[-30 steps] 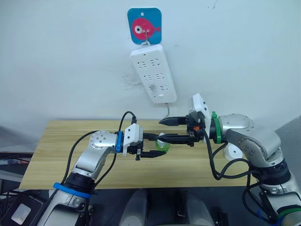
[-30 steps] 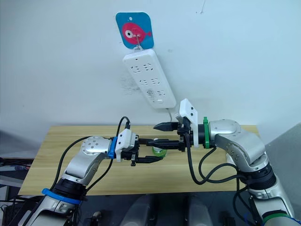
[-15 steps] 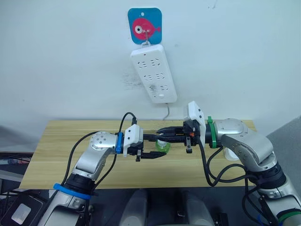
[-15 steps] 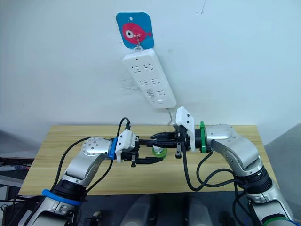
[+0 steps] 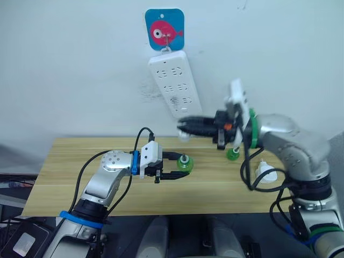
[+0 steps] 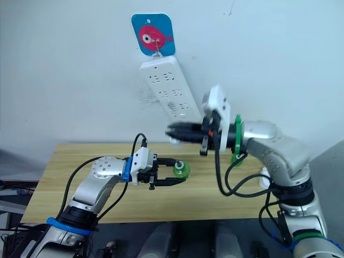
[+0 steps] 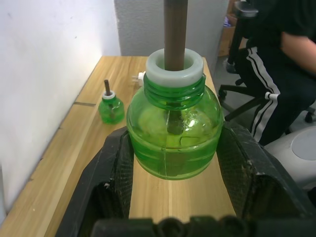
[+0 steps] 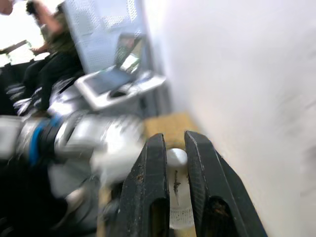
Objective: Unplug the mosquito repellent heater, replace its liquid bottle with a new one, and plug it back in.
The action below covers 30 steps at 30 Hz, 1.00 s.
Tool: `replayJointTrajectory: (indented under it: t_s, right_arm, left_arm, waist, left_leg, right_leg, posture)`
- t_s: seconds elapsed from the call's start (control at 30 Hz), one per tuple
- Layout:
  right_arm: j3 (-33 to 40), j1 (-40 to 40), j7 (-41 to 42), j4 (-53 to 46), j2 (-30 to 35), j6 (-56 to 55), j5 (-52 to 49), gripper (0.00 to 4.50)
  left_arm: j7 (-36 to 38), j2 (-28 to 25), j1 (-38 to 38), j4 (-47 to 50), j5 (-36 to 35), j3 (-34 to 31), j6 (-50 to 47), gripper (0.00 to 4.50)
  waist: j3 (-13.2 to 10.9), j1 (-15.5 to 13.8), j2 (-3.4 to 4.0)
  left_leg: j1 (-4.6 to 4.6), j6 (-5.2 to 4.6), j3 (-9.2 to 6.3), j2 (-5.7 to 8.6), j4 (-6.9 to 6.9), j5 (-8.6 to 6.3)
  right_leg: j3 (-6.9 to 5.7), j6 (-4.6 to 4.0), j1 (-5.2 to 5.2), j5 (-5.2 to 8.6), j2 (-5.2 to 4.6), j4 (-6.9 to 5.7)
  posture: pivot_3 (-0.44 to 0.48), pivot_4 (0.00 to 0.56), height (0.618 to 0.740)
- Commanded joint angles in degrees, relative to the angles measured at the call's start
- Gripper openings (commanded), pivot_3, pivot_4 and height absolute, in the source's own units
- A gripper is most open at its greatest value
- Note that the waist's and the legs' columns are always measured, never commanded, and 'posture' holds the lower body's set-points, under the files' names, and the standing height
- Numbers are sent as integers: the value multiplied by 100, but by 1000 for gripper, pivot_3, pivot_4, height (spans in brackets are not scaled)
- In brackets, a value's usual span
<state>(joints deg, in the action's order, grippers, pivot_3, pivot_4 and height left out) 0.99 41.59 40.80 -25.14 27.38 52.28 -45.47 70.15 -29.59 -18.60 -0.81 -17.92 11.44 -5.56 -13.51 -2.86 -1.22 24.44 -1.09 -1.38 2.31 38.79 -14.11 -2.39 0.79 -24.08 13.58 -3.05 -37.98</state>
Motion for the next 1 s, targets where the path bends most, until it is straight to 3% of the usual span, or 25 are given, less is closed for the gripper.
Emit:
replayJointTrajectory:
  t_s: [0.03,0.13,0.3,0.57,0.83,1.0]
  right_arm:
    - [165,-430,-583,-169,-58,-144,231,169]
    - [-307,-1122,-938,28,-105,-1121,1361,169]
    - [-915,-2415,-1760,1562,-749,-3442,3152,169]
    - [-699,-2303,-2129,4083,-1479,-5571,3869,169]
    - [-443,-2068,-2322,5495,-1647,-6415,4065,169]
    - [-344,-2060,-2239,5807,-1683,-6662,4057,169]
  left_arm:
    - [-62,-102,140,162,-71,-180,62,2193]
    - [-145,-164,239,276,-88,-243,6,2193]
    - [-416,-286,478,728,-176,-390,-364,2193]
    - [-505,-749,957,1620,-419,-601,-982,2193]
    - [-582,-969,1034,2004,-633,-766,-1305,2193]
    - [-683,-957,971,2158,-729,-756,-1454,2193]
  waist:
    - [0,-4,0]
    - [-7,-16,7]
    - [-32,6,13]
    - [-158,121,32]
    - [-318,109,42]
    - [-345,100,44]
  left_leg:
    - [0,-1,0,0,0,-1]
    - [2,-7,1,1,0,-4]
    - [2,-9,5,0,-2,-5]
    - [-5,-8,9,-4,-5,-4]
    - [-6,-7,8,-3,-5,-4]
    - [-5,-6,8,-3,-8,-4]
  right_leg:
    - [0,0,0,0,-1,1]
    - [-1,-1,0,1,-5,2]
    - [0,-2,-3,3,-5,-1]
    - [1,-7,-3,7,0,-6]
    - [1,-6,-3,7,0,-5]
    - [1,-6,-3,7,-1,-3]
  posture:
    - [143,241,740]
    - [141,253,740]
    - [153,280,740]
    - [200,311,740]
    - [226,334,740]
    - [231,337,740]
